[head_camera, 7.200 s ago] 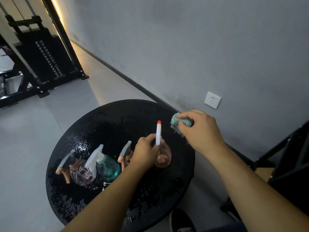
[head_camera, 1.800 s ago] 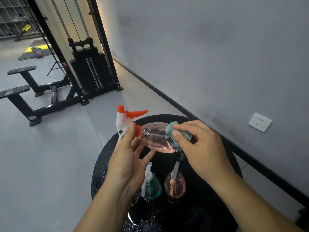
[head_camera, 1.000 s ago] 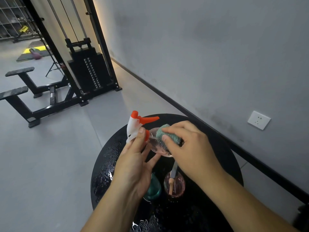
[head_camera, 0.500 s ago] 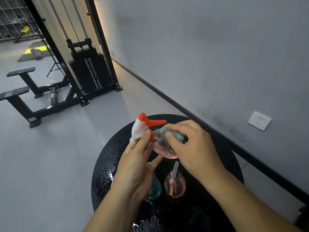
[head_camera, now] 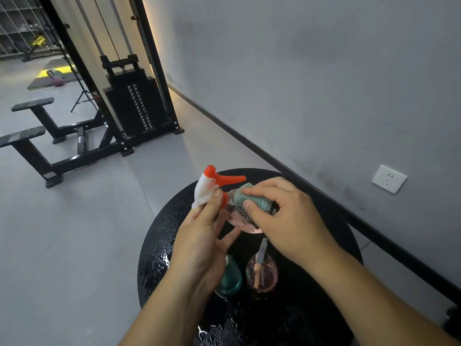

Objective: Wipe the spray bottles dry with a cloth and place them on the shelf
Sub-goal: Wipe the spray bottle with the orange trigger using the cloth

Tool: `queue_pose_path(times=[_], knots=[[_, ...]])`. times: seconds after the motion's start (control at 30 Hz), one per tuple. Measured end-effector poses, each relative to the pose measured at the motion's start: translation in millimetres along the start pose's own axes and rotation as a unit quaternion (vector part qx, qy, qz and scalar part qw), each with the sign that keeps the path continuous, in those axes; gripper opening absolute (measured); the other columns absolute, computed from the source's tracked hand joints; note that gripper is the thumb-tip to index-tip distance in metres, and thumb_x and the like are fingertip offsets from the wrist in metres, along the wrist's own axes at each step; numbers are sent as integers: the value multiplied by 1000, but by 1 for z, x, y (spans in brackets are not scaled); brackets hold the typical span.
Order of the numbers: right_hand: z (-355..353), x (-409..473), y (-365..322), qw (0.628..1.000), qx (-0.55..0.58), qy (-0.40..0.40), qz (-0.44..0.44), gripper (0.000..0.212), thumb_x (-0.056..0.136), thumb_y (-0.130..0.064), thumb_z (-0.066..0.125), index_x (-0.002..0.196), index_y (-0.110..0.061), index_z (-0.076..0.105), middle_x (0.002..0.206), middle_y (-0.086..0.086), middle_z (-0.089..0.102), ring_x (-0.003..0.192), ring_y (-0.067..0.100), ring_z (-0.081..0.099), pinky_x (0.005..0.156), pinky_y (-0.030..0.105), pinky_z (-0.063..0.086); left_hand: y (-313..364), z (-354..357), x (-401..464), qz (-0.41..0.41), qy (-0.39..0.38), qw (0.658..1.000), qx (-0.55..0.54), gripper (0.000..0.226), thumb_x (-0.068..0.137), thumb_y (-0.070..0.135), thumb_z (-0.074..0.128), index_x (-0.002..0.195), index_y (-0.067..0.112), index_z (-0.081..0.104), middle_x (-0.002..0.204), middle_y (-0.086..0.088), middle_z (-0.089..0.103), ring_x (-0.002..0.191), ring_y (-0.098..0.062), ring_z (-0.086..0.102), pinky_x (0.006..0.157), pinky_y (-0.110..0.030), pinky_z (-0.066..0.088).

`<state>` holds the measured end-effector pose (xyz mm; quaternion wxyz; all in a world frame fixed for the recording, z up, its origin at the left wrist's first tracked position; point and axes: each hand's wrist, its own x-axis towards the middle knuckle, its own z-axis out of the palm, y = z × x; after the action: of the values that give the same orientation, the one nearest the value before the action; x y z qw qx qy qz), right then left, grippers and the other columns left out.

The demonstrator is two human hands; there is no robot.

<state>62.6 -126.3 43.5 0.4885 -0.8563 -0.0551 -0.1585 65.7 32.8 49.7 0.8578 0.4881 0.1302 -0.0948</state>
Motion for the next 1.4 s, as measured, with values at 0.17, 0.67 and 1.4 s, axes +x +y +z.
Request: queue_pose_path(times=[0.17,0.67,1.4], knots=[[-12,6,12,996,12,57,61,19,96,-26,70,110,-37,76,107,-22,64,98,-11,60,79,14,57,4,-2,1,8,10,1000,-14,42,101,35,68,133,8,67,126,-13,78,119,-26,75,98,-55,62],[-9,-2,3,1000,13,4,7,22,96,-25,70,114,-36,73,115,-23,60,108,-10,57,80,9,55,3,-2,1,2,8,1000,4,44,104,39,62,134,7,67,124,-15,79,119,-30,75,94,-50,65],[-10,1,10,999,20,40,6,25,96,-24,70,118,-36,74,115,-25,63,110,-9,59,86,8,52,7,-4,2,10,28,1000,10,41,105,36,62,131,4,66,117,-16,80,111,-30,78,100,-57,60]])
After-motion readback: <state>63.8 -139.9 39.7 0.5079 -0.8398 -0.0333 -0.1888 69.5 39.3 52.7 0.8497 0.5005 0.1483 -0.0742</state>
